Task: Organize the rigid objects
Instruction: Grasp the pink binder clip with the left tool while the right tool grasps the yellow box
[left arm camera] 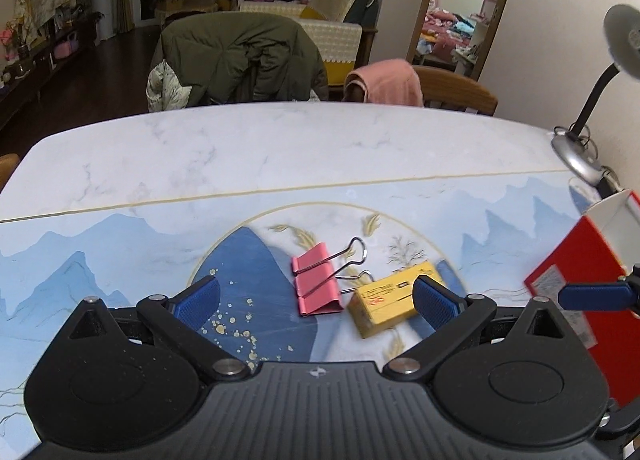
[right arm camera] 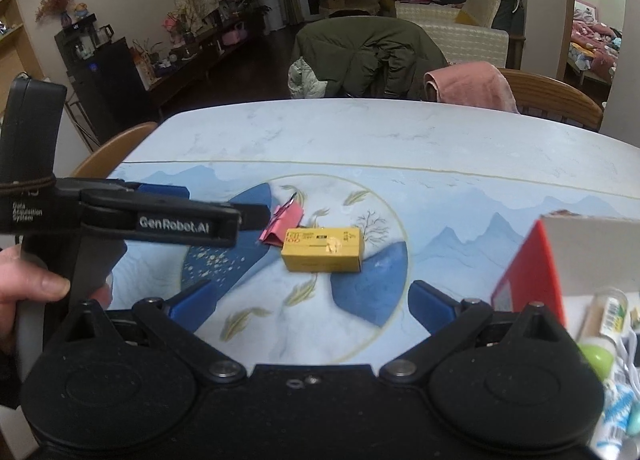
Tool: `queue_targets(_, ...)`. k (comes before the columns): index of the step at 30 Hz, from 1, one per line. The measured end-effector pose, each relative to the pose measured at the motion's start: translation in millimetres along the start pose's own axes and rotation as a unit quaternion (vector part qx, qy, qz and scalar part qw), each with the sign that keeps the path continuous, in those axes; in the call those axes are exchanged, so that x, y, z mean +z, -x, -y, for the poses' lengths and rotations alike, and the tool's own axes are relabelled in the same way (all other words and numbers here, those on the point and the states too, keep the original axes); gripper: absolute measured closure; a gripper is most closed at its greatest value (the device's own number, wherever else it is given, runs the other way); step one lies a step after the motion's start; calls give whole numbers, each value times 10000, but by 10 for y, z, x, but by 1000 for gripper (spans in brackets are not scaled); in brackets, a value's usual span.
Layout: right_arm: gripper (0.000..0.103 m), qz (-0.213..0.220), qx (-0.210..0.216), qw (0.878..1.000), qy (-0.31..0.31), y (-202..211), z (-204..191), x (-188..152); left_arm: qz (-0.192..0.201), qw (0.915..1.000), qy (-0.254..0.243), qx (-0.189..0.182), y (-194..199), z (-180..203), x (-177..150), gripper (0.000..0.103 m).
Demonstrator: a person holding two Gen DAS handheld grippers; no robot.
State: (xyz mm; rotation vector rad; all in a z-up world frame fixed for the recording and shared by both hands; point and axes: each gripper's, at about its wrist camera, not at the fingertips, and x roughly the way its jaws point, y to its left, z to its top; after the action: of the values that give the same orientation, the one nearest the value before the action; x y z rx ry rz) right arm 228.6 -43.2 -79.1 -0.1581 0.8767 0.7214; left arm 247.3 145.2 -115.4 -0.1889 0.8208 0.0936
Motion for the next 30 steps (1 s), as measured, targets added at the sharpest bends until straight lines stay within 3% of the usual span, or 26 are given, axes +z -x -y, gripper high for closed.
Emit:
queue_targets(15,5,-170,-265,9995,-9,-715,49,123,-209,9997,68,48,-504,-122,35,0)
queue_targets(24,9,-138,-276,9995,-3,-968,-6,192,-135,9996,220,71,-620,-116,25,1)
queue_targets(30,31,-234,-274,9993,-46,-1060,11,200,-140,9996,250,32,-662,-116,24,7)
